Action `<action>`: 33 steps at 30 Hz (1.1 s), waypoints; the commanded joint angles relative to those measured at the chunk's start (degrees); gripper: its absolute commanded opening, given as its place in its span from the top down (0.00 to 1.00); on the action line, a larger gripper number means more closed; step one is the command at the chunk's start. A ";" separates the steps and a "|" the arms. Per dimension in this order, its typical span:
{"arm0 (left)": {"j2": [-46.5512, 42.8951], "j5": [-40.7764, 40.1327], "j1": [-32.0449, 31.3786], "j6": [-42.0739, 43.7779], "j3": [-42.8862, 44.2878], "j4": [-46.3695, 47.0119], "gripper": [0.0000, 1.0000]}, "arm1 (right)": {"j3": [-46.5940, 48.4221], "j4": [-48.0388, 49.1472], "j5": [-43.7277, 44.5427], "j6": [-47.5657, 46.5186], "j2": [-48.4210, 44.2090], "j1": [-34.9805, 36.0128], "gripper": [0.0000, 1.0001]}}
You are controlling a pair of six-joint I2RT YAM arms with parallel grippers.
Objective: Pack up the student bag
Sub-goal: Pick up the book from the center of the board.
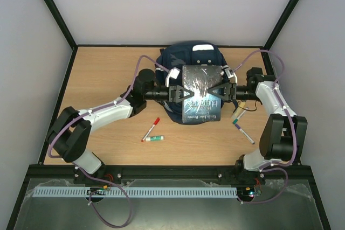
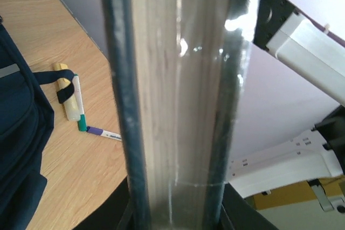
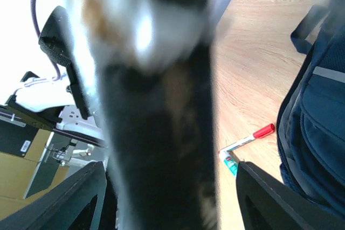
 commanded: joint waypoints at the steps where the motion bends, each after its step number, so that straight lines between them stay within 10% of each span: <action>1: -4.26 -6.14 0.50 -3.63 2.97 8.87 0.93 | -2.59 1.37 -4.12 1.82 -2.60 0.01 0.33; 8: -4.89 -11.13 3.25 -8.23 -0.01 13.38 0.93 | -6.82 7.82 -5.32 8.05 -6.37 0.01 0.36; 15: -3.27 -8.41 3.48 -8.98 -0.02 13.84 0.87 | -8.50 13.33 -8.70 14.38 -7.43 0.01 0.65; 21: -3.37 -9.24 3.56 -6.96 0.30 10.19 0.48 | -7.36 13.97 -10.76 16.29 -5.98 -0.01 0.86; 33: -6.18 -23.72 7.07 14.08 4.68 -26.27 0.25 | 4.29 5.16 -0.84 11.73 -3.25 -7.65 0.99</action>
